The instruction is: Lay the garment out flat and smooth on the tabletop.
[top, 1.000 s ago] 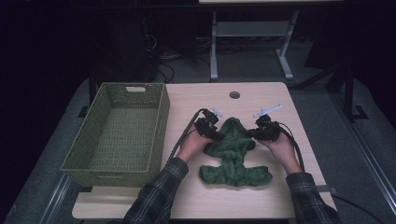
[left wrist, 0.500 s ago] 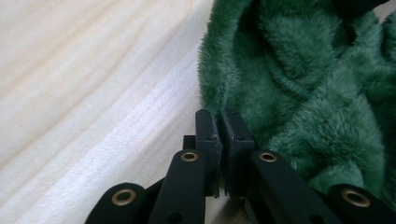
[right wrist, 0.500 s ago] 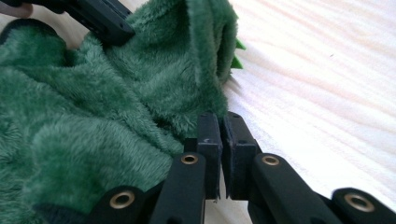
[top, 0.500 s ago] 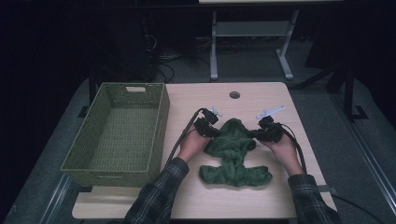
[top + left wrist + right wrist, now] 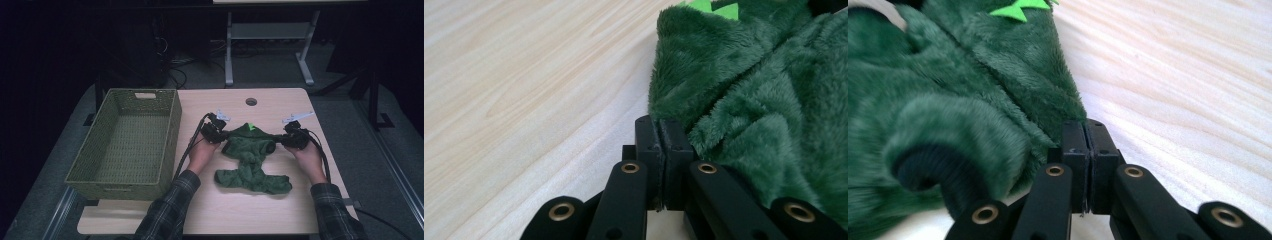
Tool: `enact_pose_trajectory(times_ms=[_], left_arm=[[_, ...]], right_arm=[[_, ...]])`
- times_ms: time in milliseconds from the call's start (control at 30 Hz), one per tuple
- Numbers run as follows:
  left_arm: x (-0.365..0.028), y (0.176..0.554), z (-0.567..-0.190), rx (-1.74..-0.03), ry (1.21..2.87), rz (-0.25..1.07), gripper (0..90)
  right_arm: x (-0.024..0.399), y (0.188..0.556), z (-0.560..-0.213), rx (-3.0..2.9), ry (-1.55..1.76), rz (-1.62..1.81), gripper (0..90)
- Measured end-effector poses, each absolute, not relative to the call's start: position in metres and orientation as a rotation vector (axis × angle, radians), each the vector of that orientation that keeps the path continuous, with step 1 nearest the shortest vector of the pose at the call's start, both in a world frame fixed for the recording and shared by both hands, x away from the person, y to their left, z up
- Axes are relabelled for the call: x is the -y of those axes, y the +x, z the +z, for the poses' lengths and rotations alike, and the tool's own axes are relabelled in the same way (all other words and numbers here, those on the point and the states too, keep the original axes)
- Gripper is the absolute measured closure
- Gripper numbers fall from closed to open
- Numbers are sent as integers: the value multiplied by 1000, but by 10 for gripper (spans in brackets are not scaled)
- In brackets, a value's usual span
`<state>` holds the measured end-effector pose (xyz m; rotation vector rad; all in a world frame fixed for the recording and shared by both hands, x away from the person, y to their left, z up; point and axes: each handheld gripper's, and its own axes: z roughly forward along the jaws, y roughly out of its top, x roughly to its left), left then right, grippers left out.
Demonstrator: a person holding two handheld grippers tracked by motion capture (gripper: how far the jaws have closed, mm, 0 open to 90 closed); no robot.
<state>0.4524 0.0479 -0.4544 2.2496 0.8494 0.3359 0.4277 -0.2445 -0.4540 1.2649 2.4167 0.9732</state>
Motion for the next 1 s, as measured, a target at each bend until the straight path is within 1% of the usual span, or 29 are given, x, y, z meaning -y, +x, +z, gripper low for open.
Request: enact_pose_trajectory(times_ms=[33,233,267,333,433,467,533,733,867,1000], left_arm=[[-48,454,-457,-844,2270,339,885],[-47,458,-466,-856,2276,297,864],[-47,459,-465,-854,2284,284,841],[-47,461,-461,-871,2275,273,732],[-50,459,-450,-863,2244,264,622],[-50,458,-446,-868,2223,268,599],[-51,456,-439,-848,2221,268,561],[-55,441,-421,-793,2240,239,467],[-60,428,-416,-757,2236,189,417],[-67,414,-414,-732,2238,185,374]], right_arm=[[243,429,-457,-2415,1271,953,887],[241,432,-464,-2414,1291,946,878],[241,432,-463,-2417,1292,944,862],[243,432,-462,-2416,1302,957,751],[249,429,-452,-2382,1336,1032,684],[250,428,-449,-2372,1334,1046,678],[251,424,-440,-2356,1319,1066,656],[248,409,-421,-2349,1304,1125,629],[243,399,-417,-2367,1274,1158,595],[237,389,-415,-2394,1252,1164,567]])
